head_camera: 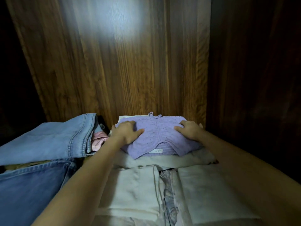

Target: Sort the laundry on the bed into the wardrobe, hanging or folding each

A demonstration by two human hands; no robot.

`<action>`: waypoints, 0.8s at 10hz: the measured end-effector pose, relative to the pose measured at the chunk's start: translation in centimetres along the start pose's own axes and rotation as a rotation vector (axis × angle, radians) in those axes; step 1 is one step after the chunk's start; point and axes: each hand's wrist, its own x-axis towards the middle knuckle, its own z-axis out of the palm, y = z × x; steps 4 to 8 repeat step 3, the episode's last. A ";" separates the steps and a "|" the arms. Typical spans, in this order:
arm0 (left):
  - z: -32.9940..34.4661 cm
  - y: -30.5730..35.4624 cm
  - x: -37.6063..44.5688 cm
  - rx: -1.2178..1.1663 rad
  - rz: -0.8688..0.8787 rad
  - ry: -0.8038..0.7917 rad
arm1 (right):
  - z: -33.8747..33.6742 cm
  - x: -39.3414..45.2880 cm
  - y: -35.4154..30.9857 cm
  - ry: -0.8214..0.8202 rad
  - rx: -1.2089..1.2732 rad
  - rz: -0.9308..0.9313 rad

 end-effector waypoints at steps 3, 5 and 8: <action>-7.3 0.4 -7.1 -0.310 0.136 0.279 | -11.6 -9.1 -5.9 0.474 0.626 -0.255; -7.3 0.4 -7.1 -0.310 0.136 0.279 | -11.6 -9.1 -5.9 0.474 0.626 -0.255; -7.3 0.4 -7.1 -0.310 0.136 0.279 | -11.6 -9.1 -5.9 0.474 0.626 -0.255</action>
